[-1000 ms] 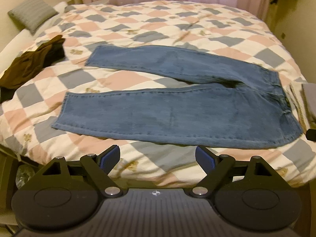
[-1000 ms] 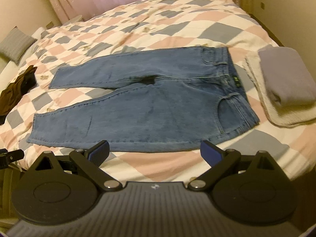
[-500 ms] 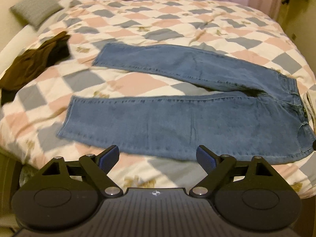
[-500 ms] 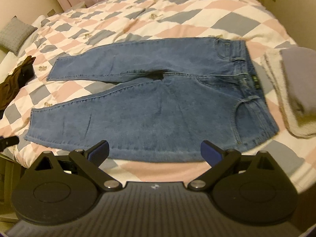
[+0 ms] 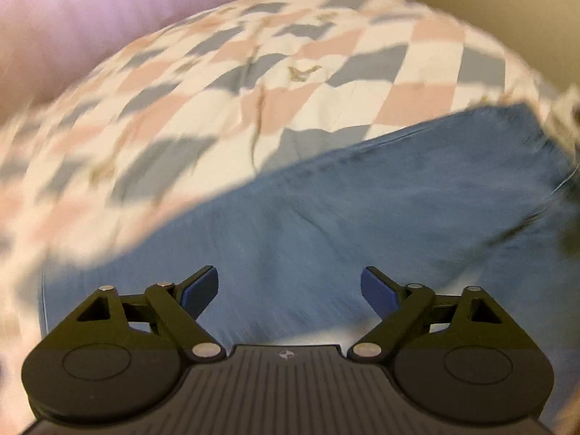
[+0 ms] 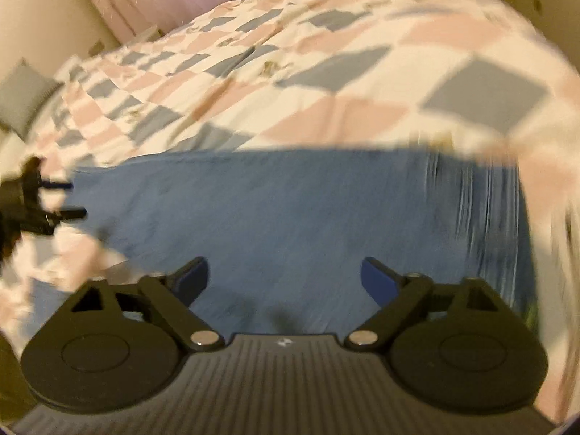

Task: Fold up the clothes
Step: 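Lower both grippers onto the jeans leg hems and close on them, then lift the leg hems with both grippers and fold them over toward the waistband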

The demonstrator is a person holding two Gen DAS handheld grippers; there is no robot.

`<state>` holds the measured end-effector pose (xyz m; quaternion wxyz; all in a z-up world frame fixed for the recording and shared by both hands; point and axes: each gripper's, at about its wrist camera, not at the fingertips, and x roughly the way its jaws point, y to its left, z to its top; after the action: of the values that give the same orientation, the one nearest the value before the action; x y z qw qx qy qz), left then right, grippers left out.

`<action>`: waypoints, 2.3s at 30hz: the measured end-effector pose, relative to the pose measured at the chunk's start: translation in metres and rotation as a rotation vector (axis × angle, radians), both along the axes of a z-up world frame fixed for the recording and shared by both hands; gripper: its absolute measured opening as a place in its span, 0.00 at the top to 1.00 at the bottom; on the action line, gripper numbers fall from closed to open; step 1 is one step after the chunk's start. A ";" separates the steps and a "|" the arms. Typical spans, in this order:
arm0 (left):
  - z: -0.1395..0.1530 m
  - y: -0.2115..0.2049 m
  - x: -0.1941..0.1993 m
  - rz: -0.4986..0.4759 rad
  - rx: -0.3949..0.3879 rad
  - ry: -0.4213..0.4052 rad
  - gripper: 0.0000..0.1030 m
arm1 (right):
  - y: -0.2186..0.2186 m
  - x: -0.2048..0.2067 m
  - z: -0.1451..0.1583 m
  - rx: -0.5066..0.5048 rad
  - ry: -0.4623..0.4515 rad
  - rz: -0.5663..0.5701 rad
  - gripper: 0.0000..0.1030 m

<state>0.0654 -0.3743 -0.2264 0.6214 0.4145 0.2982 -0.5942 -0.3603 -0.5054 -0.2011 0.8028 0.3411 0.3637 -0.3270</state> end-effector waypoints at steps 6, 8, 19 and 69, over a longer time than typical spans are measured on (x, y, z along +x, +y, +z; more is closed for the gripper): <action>-0.042 -0.083 0.048 -0.191 0.043 -0.033 0.30 | -0.096 0.028 -0.035 -0.040 0.088 0.119 0.48; -0.051 -0.098 0.058 -0.243 0.055 -0.012 0.26 | -0.115 0.034 -0.045 -0.025 0.109 0.158 0.42; -0.100 -0.132 0.120 -0.422 0.235 0.165 0.26 | -0.183 0.068 -0.074 0.041 0.213 0.431 0.20; -0.020 0.205 -0.023 0.456 -0.132 0.106 0.45 | 0.193 -0.244 -0.099 0.040 -0.456 -0.840 0.46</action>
<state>0.0424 -0.1697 -0.2460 0.7488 0.2633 0.3765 -0.4777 -0.6042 -0.3121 -0.3002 0.6537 0.5369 0.0151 -0.5331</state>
